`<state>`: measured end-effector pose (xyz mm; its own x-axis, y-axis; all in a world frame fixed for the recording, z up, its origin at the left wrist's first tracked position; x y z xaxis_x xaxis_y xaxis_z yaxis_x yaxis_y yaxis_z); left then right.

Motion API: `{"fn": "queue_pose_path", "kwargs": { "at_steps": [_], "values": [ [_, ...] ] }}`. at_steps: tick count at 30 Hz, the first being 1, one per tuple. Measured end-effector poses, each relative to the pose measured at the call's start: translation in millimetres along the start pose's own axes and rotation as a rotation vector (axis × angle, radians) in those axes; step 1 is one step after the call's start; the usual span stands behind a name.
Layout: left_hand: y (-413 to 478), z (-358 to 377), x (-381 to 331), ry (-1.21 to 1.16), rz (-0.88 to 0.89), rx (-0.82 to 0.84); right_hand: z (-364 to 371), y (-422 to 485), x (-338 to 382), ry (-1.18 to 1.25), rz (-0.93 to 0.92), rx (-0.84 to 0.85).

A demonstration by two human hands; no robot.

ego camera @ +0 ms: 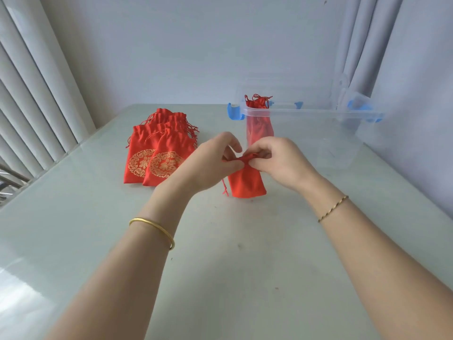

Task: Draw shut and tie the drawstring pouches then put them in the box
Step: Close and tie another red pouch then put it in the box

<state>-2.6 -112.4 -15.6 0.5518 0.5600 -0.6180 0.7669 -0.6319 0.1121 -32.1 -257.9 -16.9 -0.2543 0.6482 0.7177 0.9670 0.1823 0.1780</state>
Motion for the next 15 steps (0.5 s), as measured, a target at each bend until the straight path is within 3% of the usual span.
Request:
{"fn": "queue_pose_path", "kwargs": {
  "at_steps": [15],
  "values": [
    [10.5, -4.2, 17.9, 0.036, -0.026, 0.02, -18.9, -4.6, -39.9, 0.049, 0.299, 0.194]
  ]
}}
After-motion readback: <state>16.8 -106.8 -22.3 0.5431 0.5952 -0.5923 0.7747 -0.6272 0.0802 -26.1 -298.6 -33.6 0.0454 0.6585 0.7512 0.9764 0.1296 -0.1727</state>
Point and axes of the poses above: each hand's wrist, its own y-axis towards the middle knuckle, its own z-axis out of the palm, x = y × z, the point moved 3 cm from there along y, towards the middle knuckle, and after that the axes turned 12 degrees about x, right-handed, at the moved point
